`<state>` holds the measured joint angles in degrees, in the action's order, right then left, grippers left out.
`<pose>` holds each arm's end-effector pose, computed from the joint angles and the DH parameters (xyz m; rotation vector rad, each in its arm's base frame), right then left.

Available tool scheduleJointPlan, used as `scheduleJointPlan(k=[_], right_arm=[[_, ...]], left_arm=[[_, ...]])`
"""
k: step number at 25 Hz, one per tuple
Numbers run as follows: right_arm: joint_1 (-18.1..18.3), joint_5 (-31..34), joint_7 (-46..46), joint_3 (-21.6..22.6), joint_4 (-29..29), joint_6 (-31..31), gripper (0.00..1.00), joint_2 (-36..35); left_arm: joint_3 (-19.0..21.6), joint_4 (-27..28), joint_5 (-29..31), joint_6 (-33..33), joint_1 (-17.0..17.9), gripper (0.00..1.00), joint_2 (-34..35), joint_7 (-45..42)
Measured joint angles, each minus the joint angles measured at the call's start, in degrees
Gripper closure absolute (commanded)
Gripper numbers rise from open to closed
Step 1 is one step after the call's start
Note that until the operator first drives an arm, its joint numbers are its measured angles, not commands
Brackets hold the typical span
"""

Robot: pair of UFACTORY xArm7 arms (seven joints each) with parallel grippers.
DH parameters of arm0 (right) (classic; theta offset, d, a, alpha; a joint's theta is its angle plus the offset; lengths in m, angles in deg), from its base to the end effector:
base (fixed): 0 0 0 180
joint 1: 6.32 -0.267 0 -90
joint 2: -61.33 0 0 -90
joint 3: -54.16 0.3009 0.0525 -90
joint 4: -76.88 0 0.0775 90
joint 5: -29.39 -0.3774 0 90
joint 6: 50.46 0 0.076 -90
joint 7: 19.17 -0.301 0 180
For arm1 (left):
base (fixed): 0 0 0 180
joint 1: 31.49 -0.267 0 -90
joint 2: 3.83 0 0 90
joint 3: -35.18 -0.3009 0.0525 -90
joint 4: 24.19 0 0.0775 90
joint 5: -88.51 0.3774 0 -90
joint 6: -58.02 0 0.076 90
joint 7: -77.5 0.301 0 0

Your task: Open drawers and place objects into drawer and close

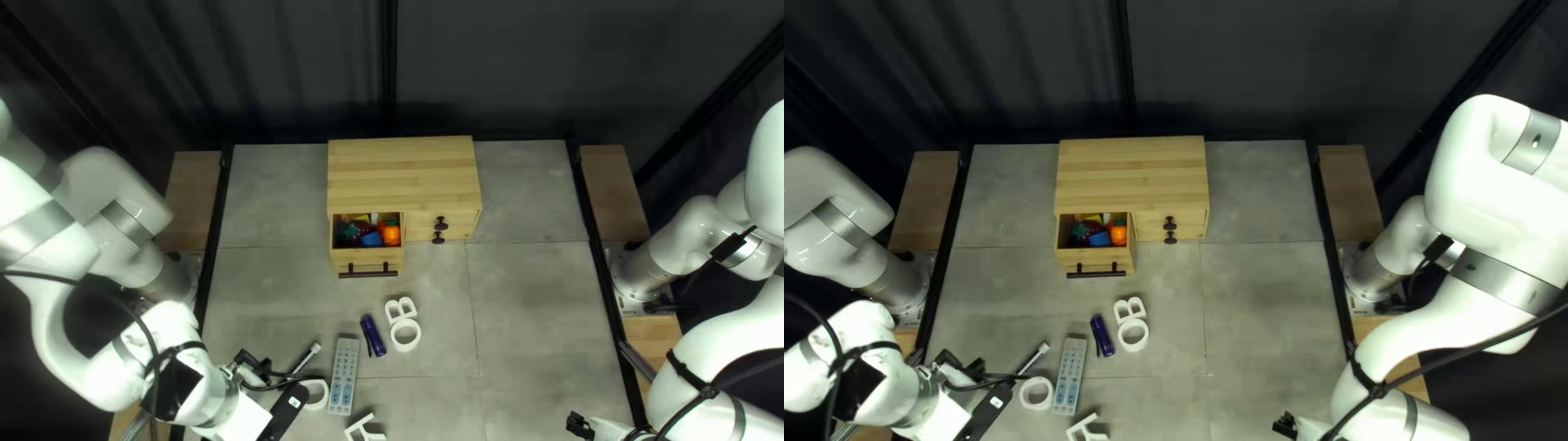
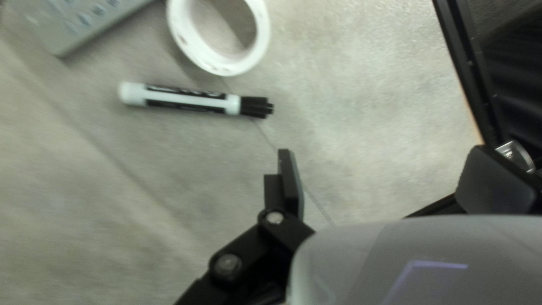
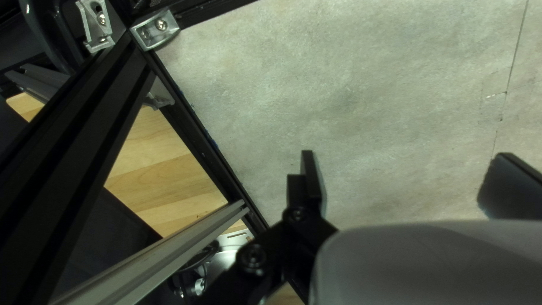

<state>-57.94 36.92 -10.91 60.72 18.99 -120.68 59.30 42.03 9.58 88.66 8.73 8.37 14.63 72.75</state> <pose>0.2492 0.3388 0.1095 2.3948 1.6740 -0.2627 0.2749 -0.2785 0.1017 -2.9202 1.1139 -0.0961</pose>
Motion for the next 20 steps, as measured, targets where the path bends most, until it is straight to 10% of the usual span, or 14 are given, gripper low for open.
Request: scheduleJointPlan(k=[20], right_arm=[[0.00, 0.00, 0.00, 0.00, 0.00, 0.00, 0.00, 0.00]], left_arm=[[-5.03, 4.70, 2.81, -1.93, -2.21, 0.00, -1.59, 13.20]])
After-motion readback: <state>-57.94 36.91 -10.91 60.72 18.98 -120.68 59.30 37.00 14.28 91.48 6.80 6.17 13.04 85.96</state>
